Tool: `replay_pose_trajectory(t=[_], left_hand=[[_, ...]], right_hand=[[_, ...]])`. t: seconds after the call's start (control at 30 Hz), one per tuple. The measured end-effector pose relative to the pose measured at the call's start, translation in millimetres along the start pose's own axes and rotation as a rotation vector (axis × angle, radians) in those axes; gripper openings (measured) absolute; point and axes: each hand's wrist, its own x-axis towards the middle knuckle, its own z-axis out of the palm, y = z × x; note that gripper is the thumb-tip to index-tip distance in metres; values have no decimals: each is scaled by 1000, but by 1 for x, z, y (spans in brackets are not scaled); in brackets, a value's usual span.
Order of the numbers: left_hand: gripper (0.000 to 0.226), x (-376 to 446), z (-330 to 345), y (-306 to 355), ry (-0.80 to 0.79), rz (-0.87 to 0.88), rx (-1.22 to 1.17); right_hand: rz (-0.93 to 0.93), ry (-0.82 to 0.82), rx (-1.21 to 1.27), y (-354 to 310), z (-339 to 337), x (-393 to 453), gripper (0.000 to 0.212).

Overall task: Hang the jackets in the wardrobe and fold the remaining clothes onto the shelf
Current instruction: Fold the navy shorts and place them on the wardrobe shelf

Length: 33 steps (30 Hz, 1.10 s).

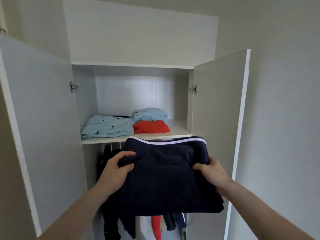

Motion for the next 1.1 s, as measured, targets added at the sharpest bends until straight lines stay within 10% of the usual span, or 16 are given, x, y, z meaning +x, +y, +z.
replay_pose_trajectory(t=[1.1], left_hand=[[35,522,38,-92,-125,192,157]], right_hand=[[21,284,-77,-33,130,444,16]])
